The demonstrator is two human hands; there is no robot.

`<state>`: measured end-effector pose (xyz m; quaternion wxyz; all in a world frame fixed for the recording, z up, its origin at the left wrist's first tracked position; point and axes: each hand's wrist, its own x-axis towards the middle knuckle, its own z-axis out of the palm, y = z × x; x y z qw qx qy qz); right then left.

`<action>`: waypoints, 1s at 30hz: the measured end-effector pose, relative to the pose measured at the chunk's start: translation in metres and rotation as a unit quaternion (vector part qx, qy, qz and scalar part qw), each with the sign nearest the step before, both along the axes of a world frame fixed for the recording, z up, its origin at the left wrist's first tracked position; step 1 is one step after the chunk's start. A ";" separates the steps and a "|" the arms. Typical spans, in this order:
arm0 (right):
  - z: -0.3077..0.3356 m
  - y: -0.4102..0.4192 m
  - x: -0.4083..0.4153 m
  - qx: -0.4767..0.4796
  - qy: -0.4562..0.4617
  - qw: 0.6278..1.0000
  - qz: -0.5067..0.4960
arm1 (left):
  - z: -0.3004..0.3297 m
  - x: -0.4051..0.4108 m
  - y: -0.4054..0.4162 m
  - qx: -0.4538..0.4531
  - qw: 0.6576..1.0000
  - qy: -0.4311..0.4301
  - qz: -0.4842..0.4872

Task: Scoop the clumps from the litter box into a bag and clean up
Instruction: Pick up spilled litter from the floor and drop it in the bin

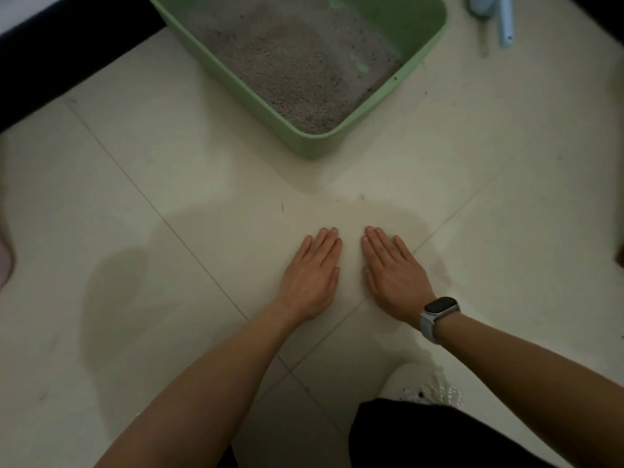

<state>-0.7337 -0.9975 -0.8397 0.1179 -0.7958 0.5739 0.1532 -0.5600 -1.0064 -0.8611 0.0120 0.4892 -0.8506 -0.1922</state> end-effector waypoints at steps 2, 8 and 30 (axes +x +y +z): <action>0.001 -0.002 -0.005 0.021 -0.028 0.999 -0.001 | 0.002 -0.008 -0.001 0.004 0.999 0.047 -0.017; 0.001 -0.058 0.006 0.011 -0.085 0.995 0.055 | 0.009 0.011 -0.011 -0.028 0.994 0.005 0.105; -0.015 0.004 -0.011 0.018 -0.179 0.961 -0.212 | -0.004 0.046 0.042 0.039 0.977 -0.075 0.195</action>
